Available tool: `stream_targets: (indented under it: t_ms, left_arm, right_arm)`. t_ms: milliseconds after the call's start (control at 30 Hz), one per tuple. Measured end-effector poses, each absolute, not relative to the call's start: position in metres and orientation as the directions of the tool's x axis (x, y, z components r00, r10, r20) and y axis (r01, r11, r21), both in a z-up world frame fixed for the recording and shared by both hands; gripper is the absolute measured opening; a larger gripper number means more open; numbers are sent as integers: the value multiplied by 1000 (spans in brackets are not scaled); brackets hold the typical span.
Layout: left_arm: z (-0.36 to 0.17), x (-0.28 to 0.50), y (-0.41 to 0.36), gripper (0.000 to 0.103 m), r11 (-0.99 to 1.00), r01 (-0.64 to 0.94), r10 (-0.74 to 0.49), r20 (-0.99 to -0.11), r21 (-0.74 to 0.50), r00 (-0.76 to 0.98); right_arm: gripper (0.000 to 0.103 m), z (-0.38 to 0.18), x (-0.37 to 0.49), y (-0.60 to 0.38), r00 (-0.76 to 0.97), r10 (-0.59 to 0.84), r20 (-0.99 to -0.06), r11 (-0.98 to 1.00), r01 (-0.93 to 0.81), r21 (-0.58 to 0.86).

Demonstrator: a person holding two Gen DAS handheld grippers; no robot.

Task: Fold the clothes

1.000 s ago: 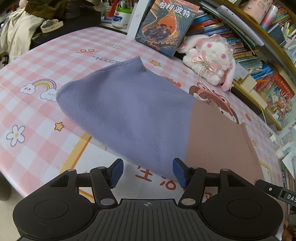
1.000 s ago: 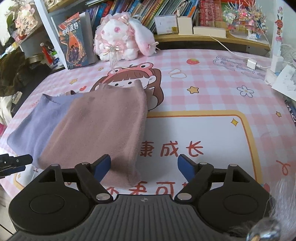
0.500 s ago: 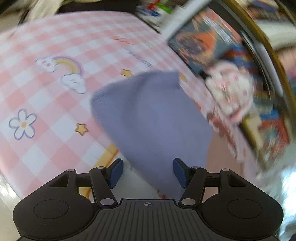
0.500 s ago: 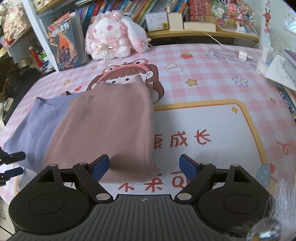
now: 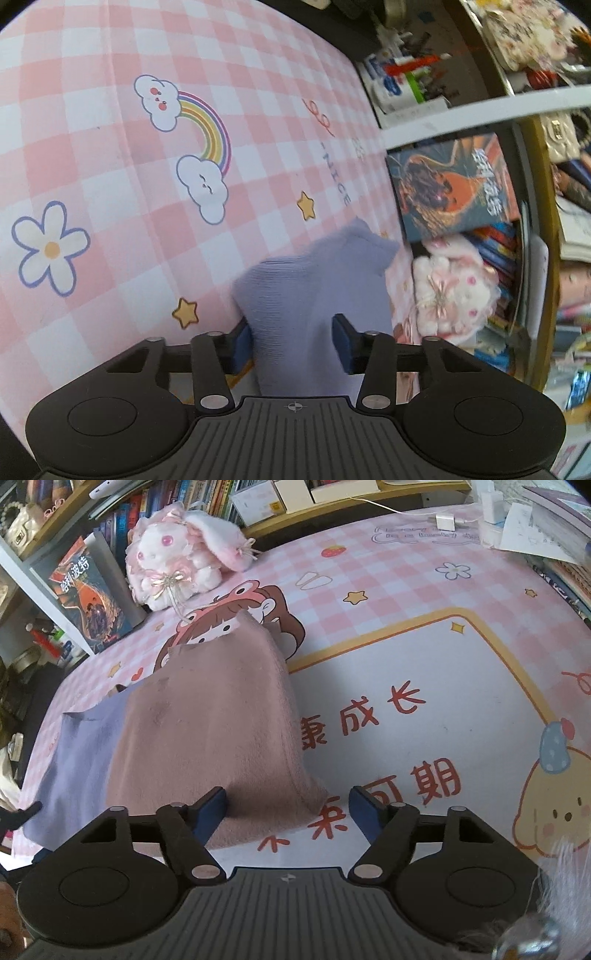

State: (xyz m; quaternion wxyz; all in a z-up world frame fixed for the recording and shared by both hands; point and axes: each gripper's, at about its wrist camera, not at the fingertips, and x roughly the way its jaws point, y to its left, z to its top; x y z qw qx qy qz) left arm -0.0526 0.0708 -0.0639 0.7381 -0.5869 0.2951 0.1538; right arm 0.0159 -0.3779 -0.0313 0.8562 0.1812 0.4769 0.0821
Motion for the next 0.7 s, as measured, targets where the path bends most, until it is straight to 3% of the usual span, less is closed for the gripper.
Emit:
stream_targets:
  t_ms: [100, 267, 567, 700]
  left_arm:
    - [-68, -47, 74, 25, 259, -591, -112, -632, -764, 767]
    - [-61, -38, 74, 10, 356, -558, -109, -626, -750, 772]
    - [-67, -29, 85, 12, 382, -516, -149, -602, -767, 784]
    - [-73, -26, 88, 32, 375, -509, -164, -596, -775, 786]
  right_arm:
    - [43, -32, 17, -375, 522, 335, -785, 913, 28, 408]
    - [37, -32, 21, -366, 514, 325, -794, 920, 22, 391]
    - [36, -31, 26, -353, 510, 301, -806, 936, 5, 353]
    - [36, -32, 27, -355, 510, 307, -804, 932, 11, 362]
